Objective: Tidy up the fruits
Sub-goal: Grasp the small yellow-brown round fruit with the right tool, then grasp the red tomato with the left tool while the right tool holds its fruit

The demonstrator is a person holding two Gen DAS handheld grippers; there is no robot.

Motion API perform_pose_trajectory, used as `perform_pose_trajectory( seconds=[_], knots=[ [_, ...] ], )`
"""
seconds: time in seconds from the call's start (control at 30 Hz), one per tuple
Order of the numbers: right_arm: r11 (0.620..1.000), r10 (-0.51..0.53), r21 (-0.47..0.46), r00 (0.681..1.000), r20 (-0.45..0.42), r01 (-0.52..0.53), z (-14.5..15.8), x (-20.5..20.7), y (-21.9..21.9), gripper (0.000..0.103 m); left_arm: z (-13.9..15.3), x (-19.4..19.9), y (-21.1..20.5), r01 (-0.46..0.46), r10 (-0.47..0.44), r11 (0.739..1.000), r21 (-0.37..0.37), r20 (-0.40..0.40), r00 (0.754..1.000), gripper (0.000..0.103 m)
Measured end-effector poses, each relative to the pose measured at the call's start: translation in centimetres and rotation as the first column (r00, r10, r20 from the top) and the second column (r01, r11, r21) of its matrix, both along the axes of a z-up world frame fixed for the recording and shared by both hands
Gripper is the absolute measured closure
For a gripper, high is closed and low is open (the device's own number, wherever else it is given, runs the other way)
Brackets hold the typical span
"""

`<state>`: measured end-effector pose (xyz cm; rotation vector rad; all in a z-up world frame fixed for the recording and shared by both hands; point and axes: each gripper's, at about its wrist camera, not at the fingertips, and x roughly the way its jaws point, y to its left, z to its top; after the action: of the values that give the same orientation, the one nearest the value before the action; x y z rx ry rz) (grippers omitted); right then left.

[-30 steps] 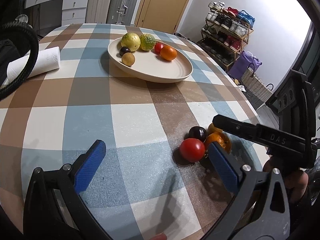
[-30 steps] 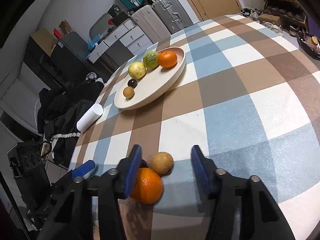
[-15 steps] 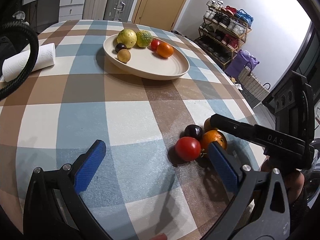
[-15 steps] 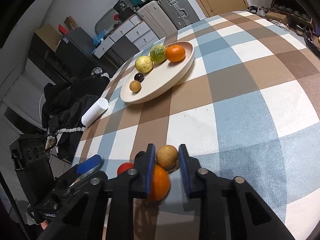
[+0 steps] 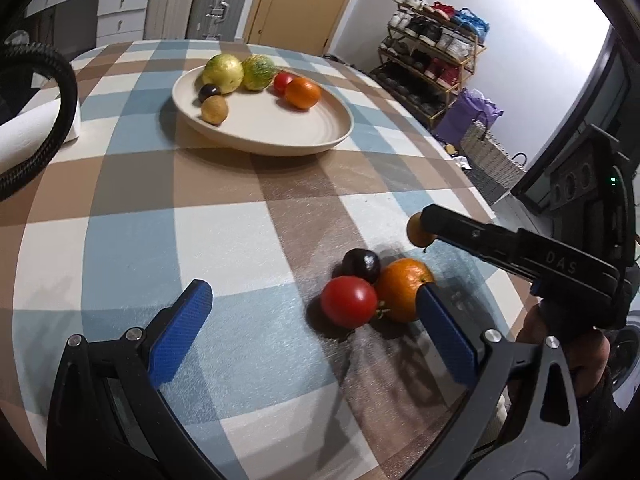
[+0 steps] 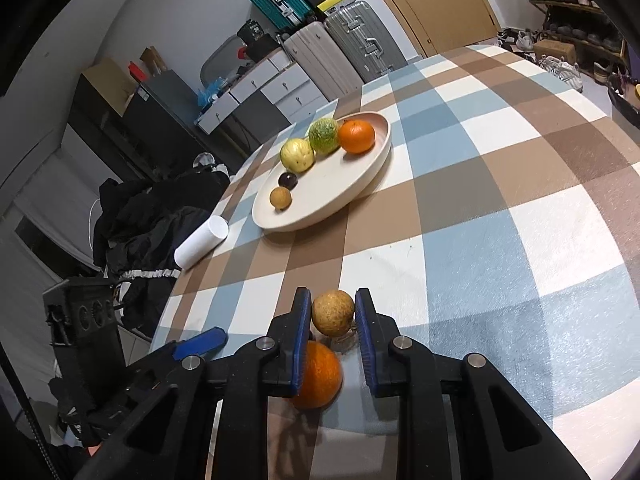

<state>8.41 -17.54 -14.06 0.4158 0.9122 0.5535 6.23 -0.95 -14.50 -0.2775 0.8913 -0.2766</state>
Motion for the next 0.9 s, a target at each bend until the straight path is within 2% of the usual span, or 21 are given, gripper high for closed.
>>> perform_pose_trajectory(
  seconds=[0.07, 0.17, 0.23, 0.3, 0.33, 0.47, 0.53, 0.67, 0.8, 0.9],
  knots=[
    [1.000, -0.008, 0.002, 1.000, 0.003, 0.008, 0.1, 0.0, -0.2, 0.080, 0.1, 0.1, -0.2, 0.013, -0.012, 1.000, -0.012, 0.010, 1.000, 0.005],
    [1.000, -0.011, 0.002, 1.000, 0.004, 0.011, 0.1, -0.1, -0.5, 0.080, -0.1, 0.3, -0.4, 0.042, -0.041, 0.999, -0.027, 0.006, 0.999, 0.017],
    [1.000, -0.012, 0.000, 1.000, 0.005, 0.012, 0.1, -0.1, -0.6, 0.080, -0.4, 0.5, -0.4, 0.068, -0.069, 0.996, -0.051, -0.012, 0.998, 0.031],
    [1.000, -0.012, 0.000, 1.000, 0.006, 0.012, 0.1, -0.1, -0.7, 0.080, -0.6, 0.7, -0.6, 0.093, -0.095, 0.993, -0.070, -0.023, 0.995, 0.041],
    [1.000, -0.013, 0.001, 1.000, 0.008, 0.013, 0.2, -0.1, -0.8, 0.080, -0.7, 0.6, -0.7, 0.102, -0.104, 0.992, -0.075, -0.022, 0.994, 0.050],
    [1.000, -0.014, 0.002, 1.000, 0.013, 0.014, 0.2, -0.1, -1.0, 0.080, -0.7, 0.7, -0.8, 0.139, -0.142, 0.984, -0.113, -0.011, 0.990, 0.066],
    [1.000, -0.015, 0.003, 1.000, 0.012, 0.015, 0.2, -0.1, -1.0, 0.080, -0.7, 0.6, -0.9, 0.150, -0.151, 0.982, -0.115, -0.008, 0.988, 0.078],
    [1.000, -0.011, 0.006, 1.000, 0.003, 0.011, 0.1, 0.0, -0.9, 0.080, -1.0, 0.9, -0.5, 0.153, -0.158, 0.977, -0.148, -0.025, 0.987, 0.078],
    [1.000, -0.007, 0.007, 1.000, -0.001, 0.007, -0.1, 0.1, -0.8, 0.080, -0.8, 0.8, -0.3, 0.158, -0.163, 0.978, -0.138, -0.022, 0.986, 0.078],
    [1.000, -0.006, 0.007, 1.000, -0.003, 0.006, -0.2, 0.2, -0.7, 0.080, -0.7, 0.9, 0.1, 0.157, -0.163, 0.975, -0.158, -0.021, 0.986, 0.078]
  ],
)
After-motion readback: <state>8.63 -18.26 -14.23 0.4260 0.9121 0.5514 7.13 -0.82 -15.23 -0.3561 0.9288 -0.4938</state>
